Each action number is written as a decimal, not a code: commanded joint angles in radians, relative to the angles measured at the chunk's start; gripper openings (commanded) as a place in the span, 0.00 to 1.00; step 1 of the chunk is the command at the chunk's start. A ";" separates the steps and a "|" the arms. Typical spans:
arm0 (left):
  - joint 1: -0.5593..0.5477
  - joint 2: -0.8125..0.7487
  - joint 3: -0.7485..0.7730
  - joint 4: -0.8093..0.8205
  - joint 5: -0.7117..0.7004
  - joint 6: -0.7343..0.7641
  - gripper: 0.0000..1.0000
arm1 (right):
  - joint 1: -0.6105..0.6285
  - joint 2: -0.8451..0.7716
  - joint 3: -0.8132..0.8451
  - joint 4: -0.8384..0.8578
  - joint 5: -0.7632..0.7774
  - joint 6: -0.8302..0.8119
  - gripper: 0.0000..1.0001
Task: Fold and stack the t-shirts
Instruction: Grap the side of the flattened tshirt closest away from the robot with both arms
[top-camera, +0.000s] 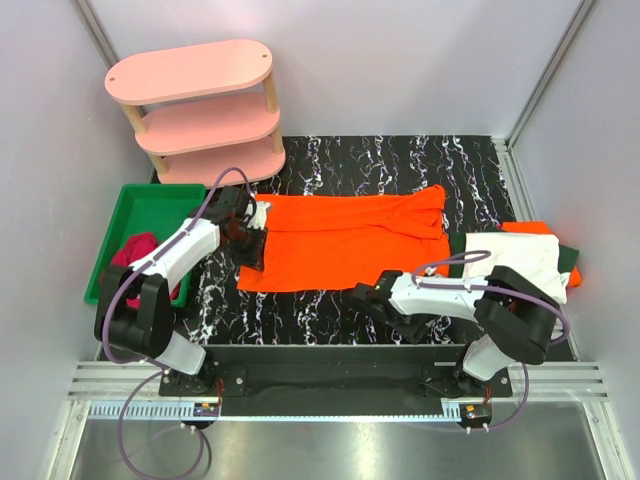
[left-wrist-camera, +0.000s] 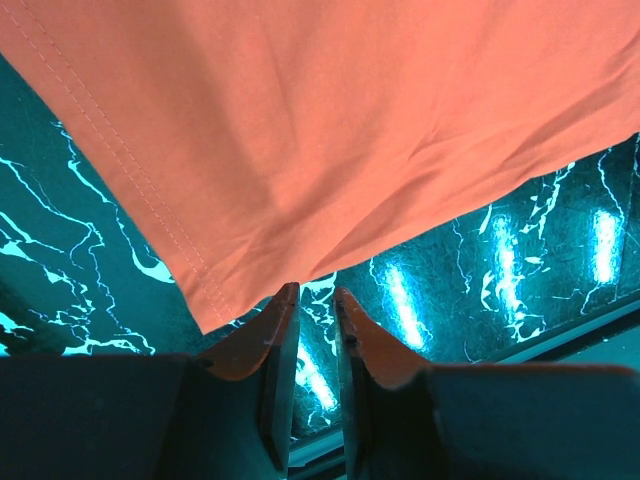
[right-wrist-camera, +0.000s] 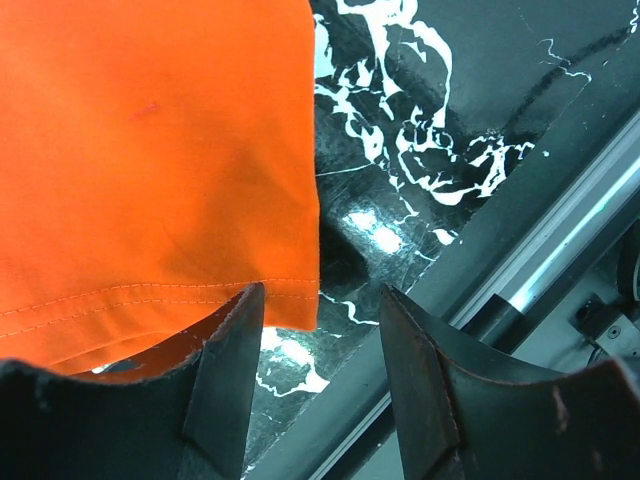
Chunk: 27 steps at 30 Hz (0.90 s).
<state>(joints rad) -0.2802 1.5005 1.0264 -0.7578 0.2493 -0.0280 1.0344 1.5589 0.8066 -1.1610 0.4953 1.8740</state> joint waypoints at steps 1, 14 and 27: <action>0.004 -0.039 0.031 0.012 0.033 -0.012 0.24 | 0.006 0.039 0.029 0.021 0.011 0.008 0.58; 0.004 -0.039 0.034 0.002 0.039 -0.010 0.24 | 0.013 0.079 -0.040 0.104 -0.124 0.036 0.17; 0.045 -0.083 0.041 -0.002 -0.079 0.008 0.11 | 0.065 0.075 0.102 0.092 0.047 -0.091 0.00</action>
<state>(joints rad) -0.2764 1.4826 1.0264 -0.7639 0.2478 -0.0269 1.0653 1.5993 0.8257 -1.1206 0.5125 1.8484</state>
